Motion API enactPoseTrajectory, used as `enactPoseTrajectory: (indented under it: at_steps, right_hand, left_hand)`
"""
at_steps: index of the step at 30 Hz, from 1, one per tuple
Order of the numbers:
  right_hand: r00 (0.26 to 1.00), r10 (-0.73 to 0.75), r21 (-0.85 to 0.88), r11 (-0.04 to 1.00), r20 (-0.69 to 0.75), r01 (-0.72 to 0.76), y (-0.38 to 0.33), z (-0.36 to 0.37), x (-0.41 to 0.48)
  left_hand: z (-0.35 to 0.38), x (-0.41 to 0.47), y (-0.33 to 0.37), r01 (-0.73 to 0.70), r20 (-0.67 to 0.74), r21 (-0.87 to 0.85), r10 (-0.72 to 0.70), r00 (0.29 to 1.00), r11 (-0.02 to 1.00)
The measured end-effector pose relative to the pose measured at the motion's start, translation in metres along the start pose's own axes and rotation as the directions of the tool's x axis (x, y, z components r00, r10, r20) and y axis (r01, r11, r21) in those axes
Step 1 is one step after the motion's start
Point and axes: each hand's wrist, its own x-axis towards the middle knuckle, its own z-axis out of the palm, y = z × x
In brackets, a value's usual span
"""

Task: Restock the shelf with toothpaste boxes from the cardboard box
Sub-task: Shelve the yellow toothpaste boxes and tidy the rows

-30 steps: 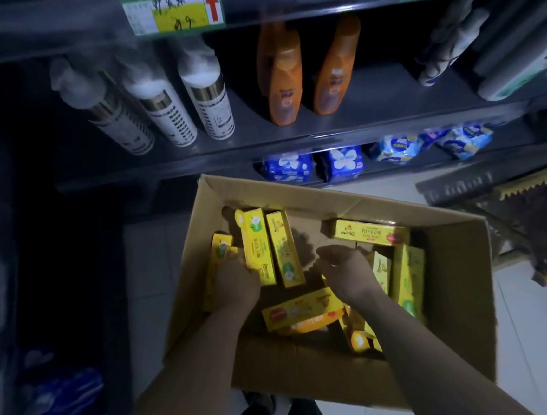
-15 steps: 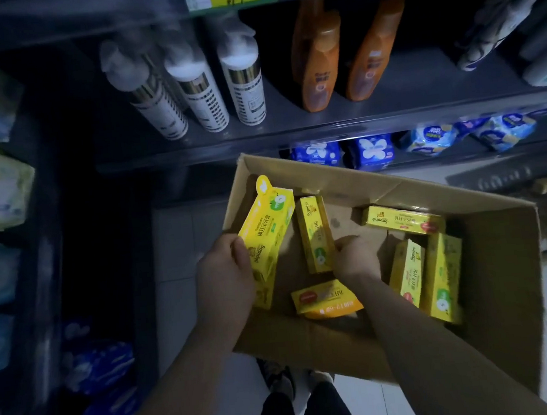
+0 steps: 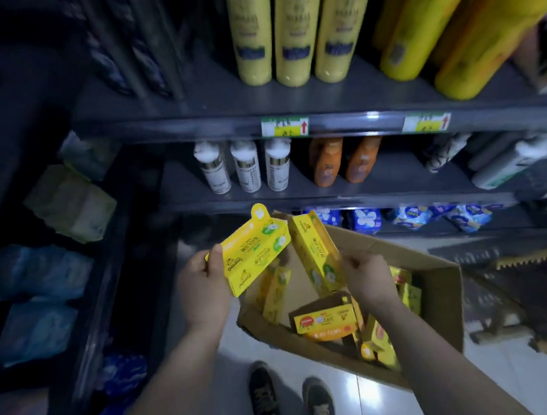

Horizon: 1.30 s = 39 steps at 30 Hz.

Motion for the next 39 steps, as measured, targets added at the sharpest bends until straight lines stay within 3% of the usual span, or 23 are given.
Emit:
enactPoseTrajectory:
  at_steps: [5,9,14,22,31,35,39]
  right_hand:
    - [0.996,-0.081,0.140,0.987,0.043,0.074,-0.054,-0.026,-0.026]
    - [0.966,-0.228,0.269,0.944,0.119,0.189,-0.095,-0.046,-0.058]
    - [0.911,-0.304,0.507,0.852,0.279,0.129,-0.133,-0.058,-0.100]
    - [0.727,-0.378,0.620,0.780,0.573,-0.083,-0.181,-0.047,-0.179]
    - [0.409,-0.433,0.539,0.821,0.803,-0.187,-0.223,0.009,-0.291]
    - [0.242,-0.447,0.497,0.841,0.861,-0.213,-0.236,0.040,-0.353]
    - [0.051,-0.437,0.435,0.866,0.898,-0.247,-0.237,0.069,-0.426]
  left_hand:
    - [-0.051,-0.018,0.029,0.131,-0.041,-0.252,-0.146,0.988,0.959]
    - [-0.094,-0.049,0.055,0.258,-0.024,-0.601,-0.340,0.940,0.756]
    - [-0.146,-0.099,0.068,0.197,-0.072,-0.824,-0.444,0.893,0.531]
    - [-0.230,-0.182,0.058,0.001,-0.132,-0.973,-0.561,0.817,0.231]
    - [-0.331,-0.278,0.034,-0.310,-0.372,-0.928,-0.567,0.735,0.206]
    - [-0.376,-0.327,0.026,-0.381,-0.499,-0.863,-0.453,0.739,0.331]
    - [-0.420,-0.384,0.002,-0.424,-0.610,-0.786,-0.448,0.654,0.451]
